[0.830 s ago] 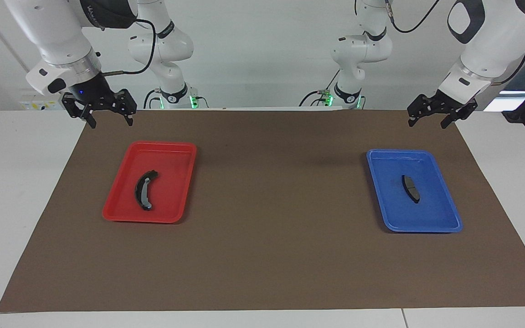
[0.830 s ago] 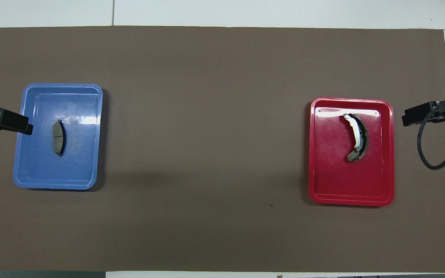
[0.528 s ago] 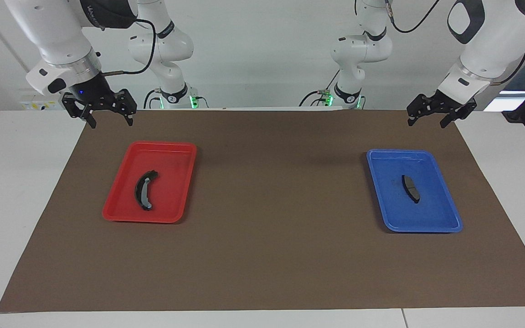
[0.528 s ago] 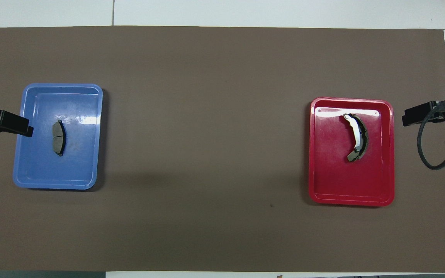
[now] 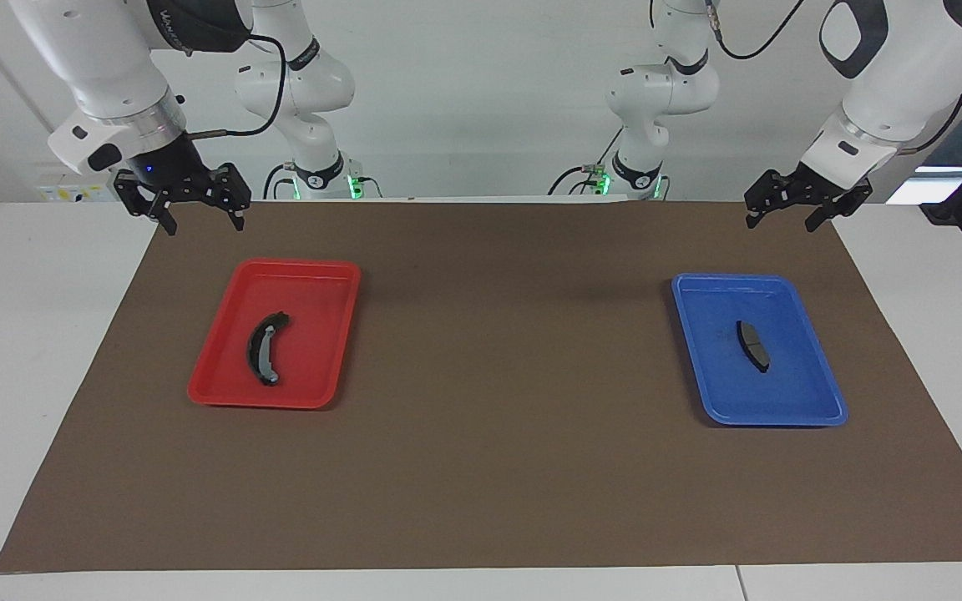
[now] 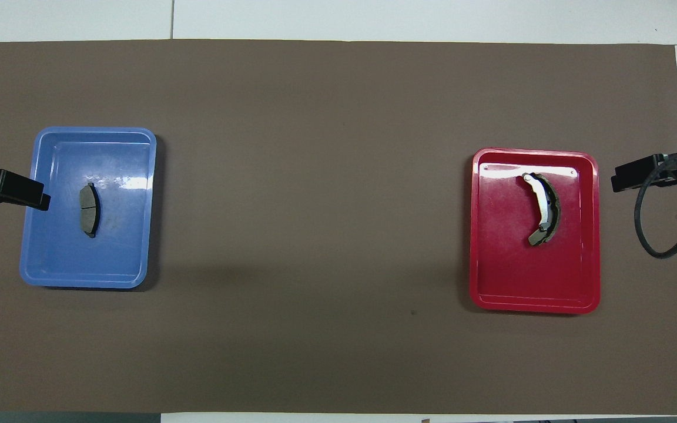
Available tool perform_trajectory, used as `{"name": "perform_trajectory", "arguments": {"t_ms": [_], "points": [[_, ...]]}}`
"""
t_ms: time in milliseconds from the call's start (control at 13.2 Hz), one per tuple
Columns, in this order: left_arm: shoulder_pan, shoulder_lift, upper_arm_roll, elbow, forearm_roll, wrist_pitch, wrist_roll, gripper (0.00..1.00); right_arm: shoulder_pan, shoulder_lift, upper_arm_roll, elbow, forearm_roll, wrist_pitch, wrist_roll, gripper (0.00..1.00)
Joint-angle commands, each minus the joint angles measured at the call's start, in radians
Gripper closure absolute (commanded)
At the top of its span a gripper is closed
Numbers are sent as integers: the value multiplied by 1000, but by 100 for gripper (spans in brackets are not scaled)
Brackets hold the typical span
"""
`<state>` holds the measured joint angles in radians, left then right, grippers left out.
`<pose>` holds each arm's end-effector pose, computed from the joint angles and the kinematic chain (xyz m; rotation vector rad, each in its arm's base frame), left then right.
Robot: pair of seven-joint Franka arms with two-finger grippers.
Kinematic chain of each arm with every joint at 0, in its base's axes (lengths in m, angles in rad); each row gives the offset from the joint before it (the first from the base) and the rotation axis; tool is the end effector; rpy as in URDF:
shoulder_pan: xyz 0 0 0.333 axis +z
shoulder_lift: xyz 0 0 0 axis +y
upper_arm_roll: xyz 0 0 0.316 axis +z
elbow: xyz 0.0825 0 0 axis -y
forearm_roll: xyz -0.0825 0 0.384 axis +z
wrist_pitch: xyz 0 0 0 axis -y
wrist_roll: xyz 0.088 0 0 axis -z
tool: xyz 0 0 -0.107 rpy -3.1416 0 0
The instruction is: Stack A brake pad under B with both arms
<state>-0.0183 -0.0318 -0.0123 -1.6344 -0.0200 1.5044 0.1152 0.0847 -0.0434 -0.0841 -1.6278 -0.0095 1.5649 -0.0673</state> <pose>0.5356 -0.0188 0.6066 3.1058 -0.2273 -0.1516 0.5397 -0.0017 0.6208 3.1344 0.1067 -0.0311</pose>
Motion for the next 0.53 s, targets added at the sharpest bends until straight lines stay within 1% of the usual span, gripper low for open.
{"name": "perform_trajectory", "arguments": {"t_ms": [0,226,453], "points": [[21,-23,6,-33,5,63,14,0,-7,-18,4,-21,19,10,1,1],[24,-26,6,-57,5,91,23,0,-7,-18,4,-21,19,12,1,1],[35,-43,8,-148,5,207,32,0,-7,-18,4,-23,19,12,1,1]]}}
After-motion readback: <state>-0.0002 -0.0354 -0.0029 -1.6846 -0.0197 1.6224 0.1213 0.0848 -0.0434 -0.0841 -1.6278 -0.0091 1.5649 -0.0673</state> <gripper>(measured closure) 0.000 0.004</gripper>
